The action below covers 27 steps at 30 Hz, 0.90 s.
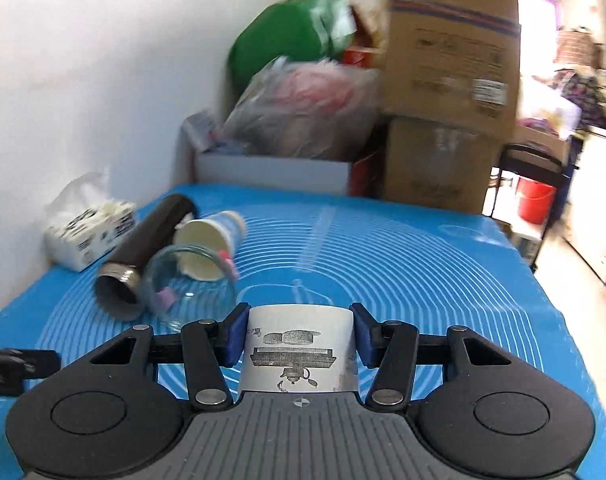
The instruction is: Flip cup upside down
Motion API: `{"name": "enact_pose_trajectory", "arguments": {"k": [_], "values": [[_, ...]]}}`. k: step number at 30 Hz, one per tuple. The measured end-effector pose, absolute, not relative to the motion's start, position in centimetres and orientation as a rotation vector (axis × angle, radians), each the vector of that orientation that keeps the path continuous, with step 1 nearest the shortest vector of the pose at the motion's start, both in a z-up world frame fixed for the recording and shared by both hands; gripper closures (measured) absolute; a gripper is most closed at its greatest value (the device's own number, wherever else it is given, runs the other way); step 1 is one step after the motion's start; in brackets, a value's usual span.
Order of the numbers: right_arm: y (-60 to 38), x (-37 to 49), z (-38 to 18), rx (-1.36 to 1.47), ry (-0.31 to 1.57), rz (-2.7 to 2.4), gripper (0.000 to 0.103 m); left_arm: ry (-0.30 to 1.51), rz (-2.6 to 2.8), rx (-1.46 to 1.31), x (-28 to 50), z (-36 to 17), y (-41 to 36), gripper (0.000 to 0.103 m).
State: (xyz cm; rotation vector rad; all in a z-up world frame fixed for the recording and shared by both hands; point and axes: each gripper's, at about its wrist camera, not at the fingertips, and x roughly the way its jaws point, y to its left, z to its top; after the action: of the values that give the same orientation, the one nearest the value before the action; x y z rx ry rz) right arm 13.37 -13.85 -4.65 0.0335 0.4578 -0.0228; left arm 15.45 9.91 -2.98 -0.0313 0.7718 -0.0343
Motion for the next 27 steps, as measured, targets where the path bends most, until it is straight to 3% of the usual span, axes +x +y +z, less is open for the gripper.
{"name": "enact_pose_trajectory", "arguments": {"k": [5, 18, 25, 27], "values": [[-14.8, 11.4, -6.5, 0.039, 0.377, -0.056, 0.053, 0.760, -0.025, -0.020, 15.0, -3.1, 9.7, 0.007], [-14.4, 7.8, -6.0, 0.030, 0.427, -0.042, 0.053, 0.740, -0.090, -0.008, 13.1, -3.1, 7.7, 0.007], [-14.8, 6.0, -4.8, 0.033, 0.433, -0.032, 0.025, 0.700, -0.134, -0.025, 10.8, -2.5, 6.5, 0.007], [-14.9, 5.1, -4.2, 0.033, 0.436, -0.024, 0.024, 0.680, -0.147, -0.016, 10.0, -2.0, 6.1, 0.007]]}}
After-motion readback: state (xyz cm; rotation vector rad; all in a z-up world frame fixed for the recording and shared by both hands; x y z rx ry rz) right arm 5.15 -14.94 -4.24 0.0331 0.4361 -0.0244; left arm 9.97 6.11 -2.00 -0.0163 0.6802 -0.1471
